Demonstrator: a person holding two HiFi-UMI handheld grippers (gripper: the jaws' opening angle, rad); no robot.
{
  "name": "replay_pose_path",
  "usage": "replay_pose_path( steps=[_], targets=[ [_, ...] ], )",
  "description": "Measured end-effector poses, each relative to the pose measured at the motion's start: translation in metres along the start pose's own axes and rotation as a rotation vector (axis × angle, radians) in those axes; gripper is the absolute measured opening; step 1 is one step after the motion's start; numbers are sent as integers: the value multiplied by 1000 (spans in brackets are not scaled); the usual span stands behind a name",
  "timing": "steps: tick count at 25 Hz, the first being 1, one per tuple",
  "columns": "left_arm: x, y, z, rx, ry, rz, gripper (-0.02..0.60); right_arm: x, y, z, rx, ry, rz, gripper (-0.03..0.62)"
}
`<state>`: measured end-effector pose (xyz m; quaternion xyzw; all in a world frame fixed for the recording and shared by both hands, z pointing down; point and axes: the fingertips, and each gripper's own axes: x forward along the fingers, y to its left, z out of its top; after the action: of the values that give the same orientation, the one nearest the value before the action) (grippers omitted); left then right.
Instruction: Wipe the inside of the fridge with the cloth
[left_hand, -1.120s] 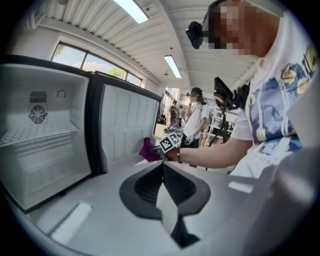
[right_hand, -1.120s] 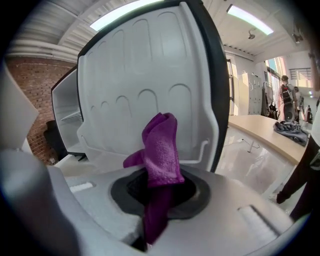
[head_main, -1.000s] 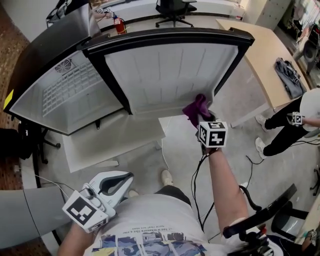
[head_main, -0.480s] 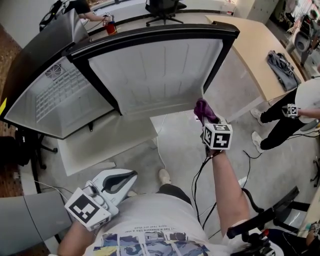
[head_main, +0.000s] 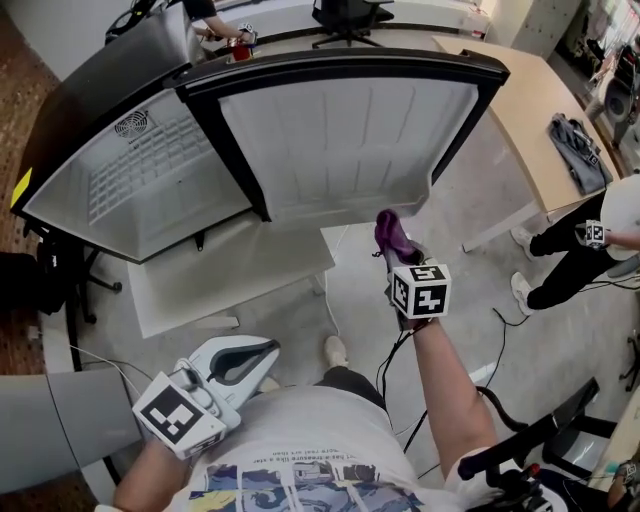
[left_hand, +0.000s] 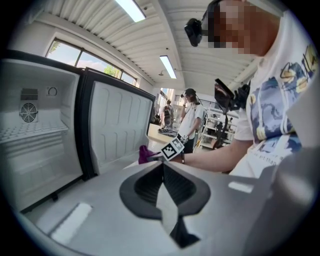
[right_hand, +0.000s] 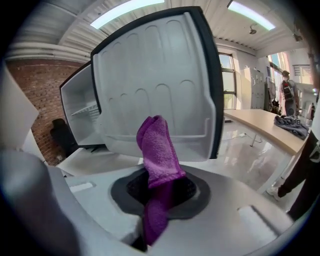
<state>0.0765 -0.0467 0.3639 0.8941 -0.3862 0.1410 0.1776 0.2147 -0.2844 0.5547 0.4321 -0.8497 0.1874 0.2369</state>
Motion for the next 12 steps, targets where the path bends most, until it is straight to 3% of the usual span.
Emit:
replay_pose_path(
  steps=[7, 12],
  targets=[
    [-41, 15, -24, -3, 2, 85, 6, 26, 97, -9, -24, 69, 202, 52],
    [-68, 24, -36, -47, -11, 144, 6, 45, 160, -18, -18, 147, 354, 52]
  ],
)
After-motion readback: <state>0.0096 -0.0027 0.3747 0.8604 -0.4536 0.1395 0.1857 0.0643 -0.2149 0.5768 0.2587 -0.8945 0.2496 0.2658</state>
